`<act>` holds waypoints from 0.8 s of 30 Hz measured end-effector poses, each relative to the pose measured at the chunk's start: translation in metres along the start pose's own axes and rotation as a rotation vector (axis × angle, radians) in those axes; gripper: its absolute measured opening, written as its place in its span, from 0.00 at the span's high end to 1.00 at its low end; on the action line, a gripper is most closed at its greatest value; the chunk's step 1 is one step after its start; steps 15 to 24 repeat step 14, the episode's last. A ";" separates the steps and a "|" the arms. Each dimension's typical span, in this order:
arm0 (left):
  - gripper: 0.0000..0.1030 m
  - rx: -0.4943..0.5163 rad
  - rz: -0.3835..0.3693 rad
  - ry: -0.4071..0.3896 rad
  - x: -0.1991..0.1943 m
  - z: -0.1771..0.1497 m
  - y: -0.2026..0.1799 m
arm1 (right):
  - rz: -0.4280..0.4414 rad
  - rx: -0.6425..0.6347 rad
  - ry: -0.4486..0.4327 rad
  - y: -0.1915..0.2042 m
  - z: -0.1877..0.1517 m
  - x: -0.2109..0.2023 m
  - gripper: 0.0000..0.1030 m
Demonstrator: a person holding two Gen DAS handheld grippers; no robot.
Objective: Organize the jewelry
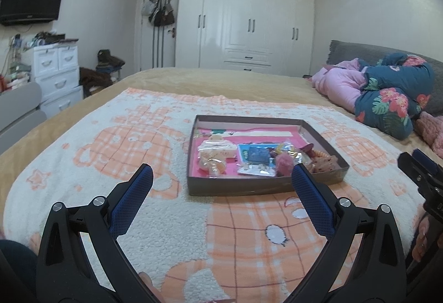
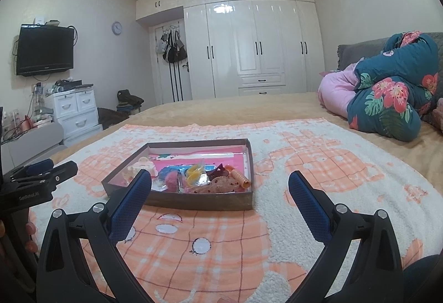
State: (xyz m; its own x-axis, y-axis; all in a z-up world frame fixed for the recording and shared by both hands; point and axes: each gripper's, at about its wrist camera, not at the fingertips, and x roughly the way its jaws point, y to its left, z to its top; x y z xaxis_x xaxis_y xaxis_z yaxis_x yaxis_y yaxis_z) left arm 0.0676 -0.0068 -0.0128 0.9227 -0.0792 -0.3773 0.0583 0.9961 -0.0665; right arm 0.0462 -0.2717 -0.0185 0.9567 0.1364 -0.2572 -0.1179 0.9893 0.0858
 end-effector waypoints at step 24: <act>0.11 -0.197 0.420 0.294 0.137 0.043 0.161 | -0.688 0.184 0.406 -0.183 0.028 0.149 0.06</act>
